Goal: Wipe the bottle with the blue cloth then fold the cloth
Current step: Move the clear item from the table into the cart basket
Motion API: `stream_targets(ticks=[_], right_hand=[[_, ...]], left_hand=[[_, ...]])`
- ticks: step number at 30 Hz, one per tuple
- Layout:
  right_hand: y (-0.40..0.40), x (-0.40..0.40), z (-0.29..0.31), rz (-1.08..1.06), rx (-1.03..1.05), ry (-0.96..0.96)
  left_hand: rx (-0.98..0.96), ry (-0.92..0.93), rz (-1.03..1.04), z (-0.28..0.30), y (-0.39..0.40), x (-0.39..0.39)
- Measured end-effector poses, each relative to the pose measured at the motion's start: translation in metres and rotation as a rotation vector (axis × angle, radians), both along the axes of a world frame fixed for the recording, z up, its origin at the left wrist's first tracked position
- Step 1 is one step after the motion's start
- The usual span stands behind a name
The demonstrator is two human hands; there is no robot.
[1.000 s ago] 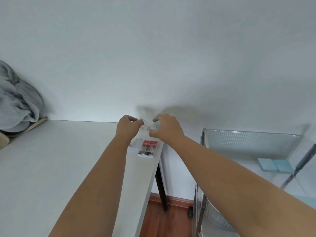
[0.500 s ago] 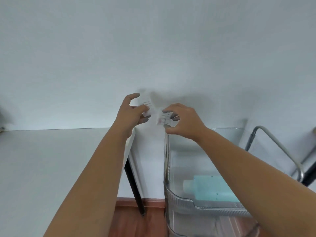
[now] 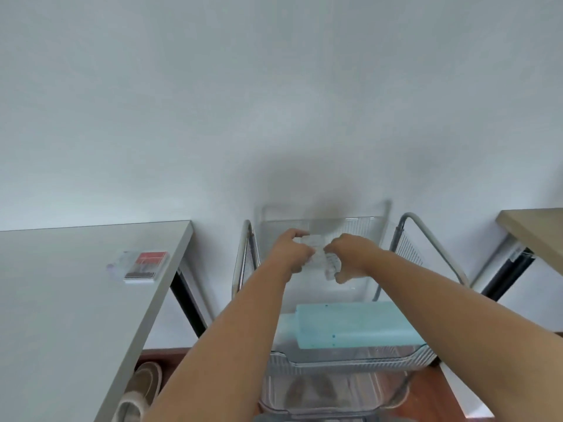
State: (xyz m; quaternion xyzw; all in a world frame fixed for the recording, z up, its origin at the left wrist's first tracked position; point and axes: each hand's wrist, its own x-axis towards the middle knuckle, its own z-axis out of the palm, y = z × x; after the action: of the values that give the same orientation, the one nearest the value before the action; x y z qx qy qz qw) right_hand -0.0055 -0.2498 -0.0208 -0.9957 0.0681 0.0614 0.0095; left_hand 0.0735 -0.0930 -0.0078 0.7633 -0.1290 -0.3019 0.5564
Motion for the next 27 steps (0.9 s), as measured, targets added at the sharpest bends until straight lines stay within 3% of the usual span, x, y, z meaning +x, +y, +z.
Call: stream_targets(ticks=[4,11,19,24,27], right_hand=[[-0.006,0.002,-0.027,0.068,-0.039,0.019],[-0.029,0.011,-0.052,0.009,-0.01,0.023],[-0.039,0.009,-0.058,-0.028,0.072,-0.052],[-0.04,0.009,-0.059,-0.046,0.101,-0.066],[-0.041,0.009,-0.06,-0.053,0.109,-0.07]], left_hand=[[0.164,-0.021,0.061,-0.028,-0.002,0.014],[0.389,-0.181,0.026,-0.059,-0.021,0.016],[0.426,-0.332,-0.027,-0.072,-0.034,0.012],[0.479,-0.403,-0.241,-0.074,-0.033,0.013],[0.524,-0.484,-0.245,-0.079,-0.036,0.014]])
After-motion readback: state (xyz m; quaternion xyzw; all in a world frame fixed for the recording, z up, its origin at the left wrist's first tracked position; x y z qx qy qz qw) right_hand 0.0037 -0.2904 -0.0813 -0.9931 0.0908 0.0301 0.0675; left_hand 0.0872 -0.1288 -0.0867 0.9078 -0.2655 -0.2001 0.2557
